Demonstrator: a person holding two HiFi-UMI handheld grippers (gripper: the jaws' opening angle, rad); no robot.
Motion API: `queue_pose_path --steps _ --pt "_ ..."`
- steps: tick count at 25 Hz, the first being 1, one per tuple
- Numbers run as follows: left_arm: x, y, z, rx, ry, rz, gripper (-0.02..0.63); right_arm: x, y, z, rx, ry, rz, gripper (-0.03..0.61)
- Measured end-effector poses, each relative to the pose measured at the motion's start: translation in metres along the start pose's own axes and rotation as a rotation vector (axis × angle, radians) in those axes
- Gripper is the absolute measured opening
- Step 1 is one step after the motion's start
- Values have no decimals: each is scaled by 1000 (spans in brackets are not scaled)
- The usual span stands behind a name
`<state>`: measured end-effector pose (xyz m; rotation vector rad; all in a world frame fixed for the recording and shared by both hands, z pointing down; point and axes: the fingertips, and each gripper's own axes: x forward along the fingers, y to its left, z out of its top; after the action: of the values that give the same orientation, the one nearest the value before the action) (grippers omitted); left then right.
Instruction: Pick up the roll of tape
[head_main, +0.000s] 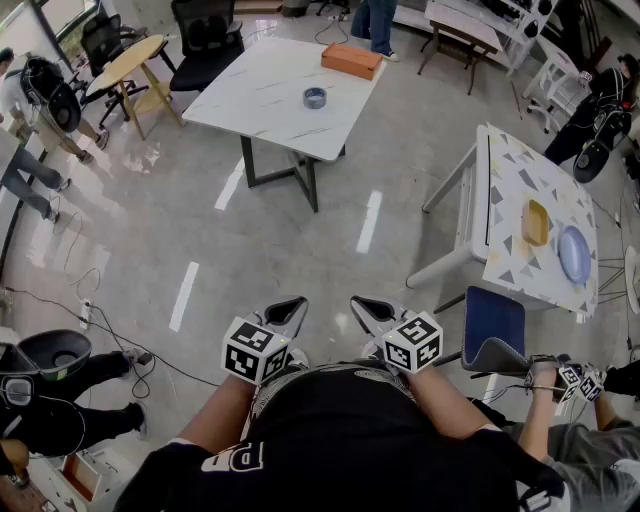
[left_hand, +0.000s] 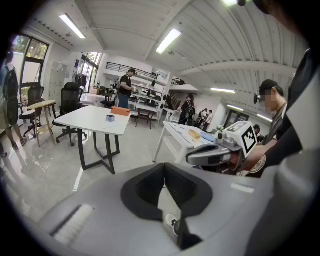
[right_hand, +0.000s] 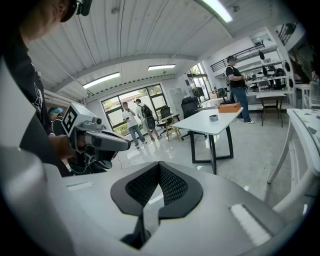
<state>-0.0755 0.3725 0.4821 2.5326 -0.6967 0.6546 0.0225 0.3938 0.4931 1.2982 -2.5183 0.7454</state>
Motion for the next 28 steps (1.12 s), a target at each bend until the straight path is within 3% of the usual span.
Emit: queue_pose_path --steps 13,20,28 --pt "-24 20 -10 29 1 -28 60 20 34 3 20 -41 0 -2" --pt "-42 30 -22 44 12 -59 60 35 48 3 19 -62 -75 -2" --pt "-48 46 -35 26 29 -70 60 46 64 -7 29 -35 -79 -2"
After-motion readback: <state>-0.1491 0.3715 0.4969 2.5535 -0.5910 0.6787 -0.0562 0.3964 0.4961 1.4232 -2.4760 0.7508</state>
